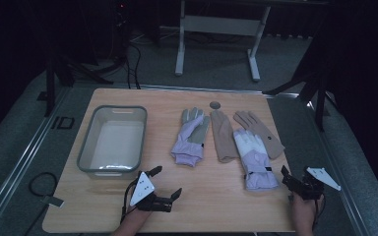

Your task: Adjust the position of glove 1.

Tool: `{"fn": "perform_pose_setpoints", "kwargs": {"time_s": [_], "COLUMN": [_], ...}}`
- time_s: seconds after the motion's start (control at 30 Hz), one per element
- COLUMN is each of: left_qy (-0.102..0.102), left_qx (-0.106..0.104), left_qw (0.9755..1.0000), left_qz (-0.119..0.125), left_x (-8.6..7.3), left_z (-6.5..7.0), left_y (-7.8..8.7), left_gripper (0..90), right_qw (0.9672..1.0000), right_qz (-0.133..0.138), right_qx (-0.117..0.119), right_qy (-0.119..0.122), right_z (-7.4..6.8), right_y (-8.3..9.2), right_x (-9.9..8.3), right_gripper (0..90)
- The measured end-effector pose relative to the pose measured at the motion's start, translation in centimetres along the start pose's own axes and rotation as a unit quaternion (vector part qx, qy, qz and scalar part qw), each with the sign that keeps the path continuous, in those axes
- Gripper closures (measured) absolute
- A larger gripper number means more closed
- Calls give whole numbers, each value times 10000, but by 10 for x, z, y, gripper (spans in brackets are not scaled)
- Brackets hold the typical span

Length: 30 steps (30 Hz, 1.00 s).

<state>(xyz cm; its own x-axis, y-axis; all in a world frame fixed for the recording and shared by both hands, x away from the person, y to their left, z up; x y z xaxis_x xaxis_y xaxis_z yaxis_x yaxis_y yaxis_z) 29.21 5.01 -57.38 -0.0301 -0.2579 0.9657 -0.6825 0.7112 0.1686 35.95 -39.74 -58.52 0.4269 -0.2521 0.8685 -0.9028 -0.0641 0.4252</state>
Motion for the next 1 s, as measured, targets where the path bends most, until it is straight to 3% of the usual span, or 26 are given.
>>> {"fn": "perform_pose_setpoints", "kwargs": {"time_s": [0.2,0.37,0.53,0.7,0.87,0.9,0.97,1.0], "left_qy": [30,24,16,47,62,62,68,70], "left_qx": [31,40,29,8,-11,-25,-25,-39], "left_qw": [10000,10000,10000,10000,10000,10000,10000,10000], "left_qz": [-6,-9,-16,-13,-8,-15,-21,-24], "left_x": [0,0,0,0,0,0,-1,-1], "left_z": [-1,-1,-1,-1,-1,-1,-1,-1], "left_y": [0,0,0,0,0,0,0,0], "left_gripper": [0,0,0,0,0,0,0,0], "right_qw": [9999,9998,9997,9994,9988,9983,9984,9979], "right_qz": [-108,-55,86,-131,-159,-192,-188,-130], "right_qx": [41,161,212,305,432,536,509,632], "right_qy": [-33,-133,45,113,155,159,131,82], "right_z": [-2,-10,-23,-39,-54,-63,-66,-74], "right_y": [3,17,26,29,30,29,29,29], "right_x": [6,31,55,78,96,103,107,116], "right_gripper": [124,114,121,140,154,123,132,120]}}
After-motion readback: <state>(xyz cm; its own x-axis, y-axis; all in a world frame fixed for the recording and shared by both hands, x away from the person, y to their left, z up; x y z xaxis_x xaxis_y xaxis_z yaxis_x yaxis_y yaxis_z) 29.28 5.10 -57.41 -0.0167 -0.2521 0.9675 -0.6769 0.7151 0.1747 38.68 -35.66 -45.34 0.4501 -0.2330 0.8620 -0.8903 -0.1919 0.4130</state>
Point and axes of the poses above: each handheld gripper's, and its own axes: y roughly backward along the jaws, x roughly out of its top, z roughly to its right, the point moved 8 cm from there along -y, roughly forward along the jaws, and after that the axes turned 14 degrees about -y, right-handed, at the moved point
